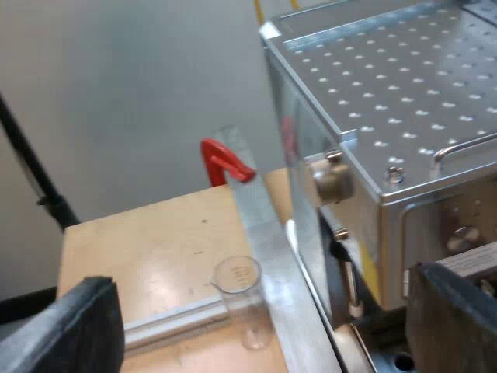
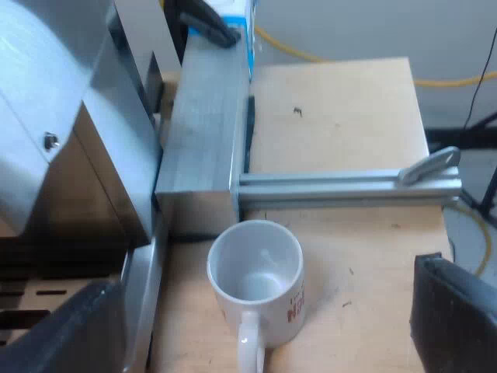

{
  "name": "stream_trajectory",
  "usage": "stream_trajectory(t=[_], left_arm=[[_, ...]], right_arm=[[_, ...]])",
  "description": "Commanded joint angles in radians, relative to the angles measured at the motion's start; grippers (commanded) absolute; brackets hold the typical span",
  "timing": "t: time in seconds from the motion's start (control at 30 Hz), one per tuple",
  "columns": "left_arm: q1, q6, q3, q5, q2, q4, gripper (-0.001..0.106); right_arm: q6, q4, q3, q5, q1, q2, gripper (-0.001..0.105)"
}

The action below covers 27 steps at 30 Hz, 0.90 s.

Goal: Put the handle in the coffee machine

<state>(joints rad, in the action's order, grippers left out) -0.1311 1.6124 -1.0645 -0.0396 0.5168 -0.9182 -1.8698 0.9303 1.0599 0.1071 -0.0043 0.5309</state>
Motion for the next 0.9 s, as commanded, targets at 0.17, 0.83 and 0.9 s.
stream_trajectory(t=[0.17, 0.83, 0.9], left_arm=[[0.037, 0.003, 0.149, -0.025, -0.254, 0.004, 0.075], [0.037, -0.076, 0.319, -0.049, -0.621, -0.069, 0.075], [0.037, -0.076, 0.324, -0.058, -0.642, -0.091, 0.075]], right_arm=[[-0.018, 0.0, -0.044, 0.002, -0.004, -0.199, 0.075], [-0.011, 0.055, -0.219, 0.002, -0.004, -0.589, 0.075], [-0.011, 0.062, -0.218, -0.004, -0.004, -0.583, 0.075]])
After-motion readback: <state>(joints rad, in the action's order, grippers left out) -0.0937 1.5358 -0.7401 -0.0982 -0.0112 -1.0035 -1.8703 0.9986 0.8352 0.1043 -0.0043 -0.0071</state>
